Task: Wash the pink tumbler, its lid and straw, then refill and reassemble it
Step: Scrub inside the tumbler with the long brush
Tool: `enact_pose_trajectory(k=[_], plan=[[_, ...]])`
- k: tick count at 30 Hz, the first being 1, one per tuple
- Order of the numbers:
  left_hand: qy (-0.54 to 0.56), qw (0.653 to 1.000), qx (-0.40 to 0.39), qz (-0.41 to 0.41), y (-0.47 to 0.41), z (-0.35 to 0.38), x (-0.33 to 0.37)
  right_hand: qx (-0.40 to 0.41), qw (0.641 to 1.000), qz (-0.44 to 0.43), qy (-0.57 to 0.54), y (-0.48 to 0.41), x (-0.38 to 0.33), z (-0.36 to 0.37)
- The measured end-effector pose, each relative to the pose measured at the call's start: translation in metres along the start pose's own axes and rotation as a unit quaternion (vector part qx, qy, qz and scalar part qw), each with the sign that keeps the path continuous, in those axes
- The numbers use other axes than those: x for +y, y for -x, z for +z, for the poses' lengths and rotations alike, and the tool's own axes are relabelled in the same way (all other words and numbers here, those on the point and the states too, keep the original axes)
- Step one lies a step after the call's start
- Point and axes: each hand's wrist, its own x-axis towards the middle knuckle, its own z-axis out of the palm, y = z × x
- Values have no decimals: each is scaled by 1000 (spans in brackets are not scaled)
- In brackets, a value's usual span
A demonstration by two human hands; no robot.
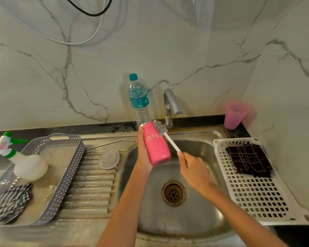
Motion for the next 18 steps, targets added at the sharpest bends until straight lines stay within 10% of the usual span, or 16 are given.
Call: enact_pose_trajectory(k=[18], plan=[[48, 998, -1, 41, -5, -19, 24, -36, 999, -13, -21, 39, 1, 9]])
